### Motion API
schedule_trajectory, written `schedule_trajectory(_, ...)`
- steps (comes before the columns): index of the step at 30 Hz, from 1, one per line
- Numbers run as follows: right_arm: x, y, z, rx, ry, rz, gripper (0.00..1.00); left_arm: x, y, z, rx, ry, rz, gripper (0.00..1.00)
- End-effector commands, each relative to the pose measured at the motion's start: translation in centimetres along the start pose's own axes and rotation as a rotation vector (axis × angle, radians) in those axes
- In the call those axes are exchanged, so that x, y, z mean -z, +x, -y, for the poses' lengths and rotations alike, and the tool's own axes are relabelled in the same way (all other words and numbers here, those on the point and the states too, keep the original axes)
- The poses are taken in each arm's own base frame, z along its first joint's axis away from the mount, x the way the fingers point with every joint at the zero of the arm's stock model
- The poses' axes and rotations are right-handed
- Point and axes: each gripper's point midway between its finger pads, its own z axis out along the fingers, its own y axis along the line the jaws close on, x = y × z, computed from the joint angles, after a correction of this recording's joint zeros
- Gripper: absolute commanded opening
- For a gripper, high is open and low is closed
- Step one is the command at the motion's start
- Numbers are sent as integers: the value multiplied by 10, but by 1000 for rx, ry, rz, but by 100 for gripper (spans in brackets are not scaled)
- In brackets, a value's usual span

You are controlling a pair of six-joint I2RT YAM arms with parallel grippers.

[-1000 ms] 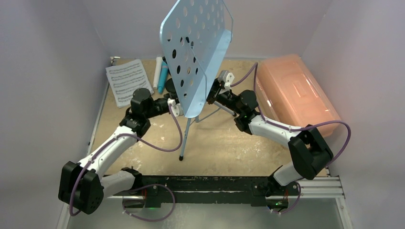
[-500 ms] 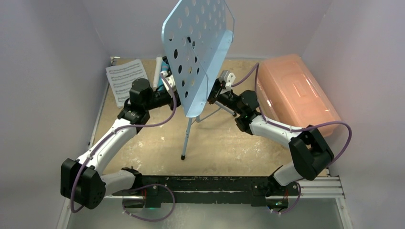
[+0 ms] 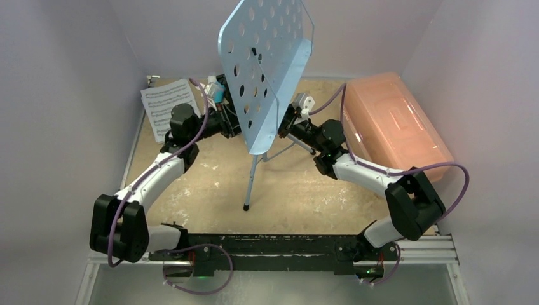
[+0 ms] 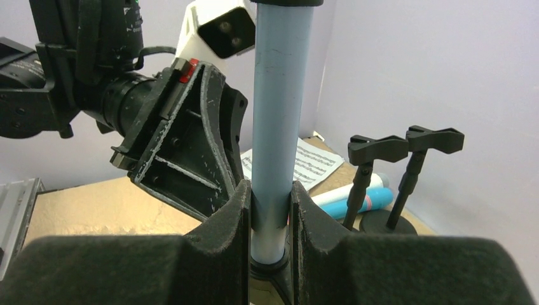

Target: Pack up the instrument practice props

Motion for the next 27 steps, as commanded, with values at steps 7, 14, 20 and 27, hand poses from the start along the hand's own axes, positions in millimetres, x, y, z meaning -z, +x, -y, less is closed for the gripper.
schedule_trajectory(7,0,-32,-17,87,-73,79,0,4,33,-54,527,-135,38,20)
schedule_trajectory(14,0,-34,-18,88,-74,84,0,13,45,-67,664,-166,88,30)
schedule_trajectory(20,1,-35,-18,87,-76,88,0,14,34,-72,605,-237,106,31)
schedule_trajectory(27,1,-35,-20,82,-82,89,0,8,1,-64,512,-251,124,32)
